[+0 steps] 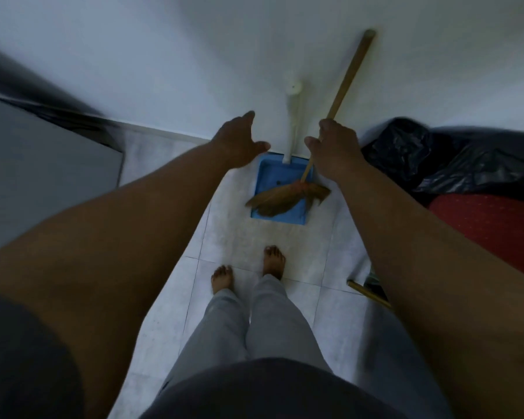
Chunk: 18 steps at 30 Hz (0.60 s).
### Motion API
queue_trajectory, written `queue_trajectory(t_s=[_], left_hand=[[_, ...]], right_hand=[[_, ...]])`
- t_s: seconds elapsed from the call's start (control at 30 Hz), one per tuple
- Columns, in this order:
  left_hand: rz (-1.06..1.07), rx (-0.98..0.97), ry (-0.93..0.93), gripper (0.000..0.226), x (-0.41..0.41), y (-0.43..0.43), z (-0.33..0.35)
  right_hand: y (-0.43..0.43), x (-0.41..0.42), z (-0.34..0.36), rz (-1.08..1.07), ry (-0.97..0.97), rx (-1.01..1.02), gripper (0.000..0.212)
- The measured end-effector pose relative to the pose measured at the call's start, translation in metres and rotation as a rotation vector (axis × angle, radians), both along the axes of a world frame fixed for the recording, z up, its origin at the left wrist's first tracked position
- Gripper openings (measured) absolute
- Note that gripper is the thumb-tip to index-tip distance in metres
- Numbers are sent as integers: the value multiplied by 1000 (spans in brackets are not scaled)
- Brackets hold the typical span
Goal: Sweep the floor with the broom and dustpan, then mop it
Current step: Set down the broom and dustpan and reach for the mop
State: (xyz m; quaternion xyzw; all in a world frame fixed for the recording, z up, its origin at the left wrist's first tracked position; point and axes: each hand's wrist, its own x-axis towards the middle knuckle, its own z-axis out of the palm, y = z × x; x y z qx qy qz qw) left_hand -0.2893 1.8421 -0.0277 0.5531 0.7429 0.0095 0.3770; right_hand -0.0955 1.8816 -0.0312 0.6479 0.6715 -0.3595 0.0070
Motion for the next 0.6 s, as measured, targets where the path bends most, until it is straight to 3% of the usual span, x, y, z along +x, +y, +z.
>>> queue_trajectory(t_s=[0.23, 0.4, 0.6], left_hand=[[64, 73, 156, 84, -35, -79, 62], [190, 157, 270, 82, -65, -155, 107], [438, 118, 397, 82, -90, -285, 147]], right_hand=[[-35, -32, 63, 256, -77, 246, 49], [-74, -68, 104, 453, -101, 331, 66], [-156, -125, 141, 795, -99, 487, 75]])
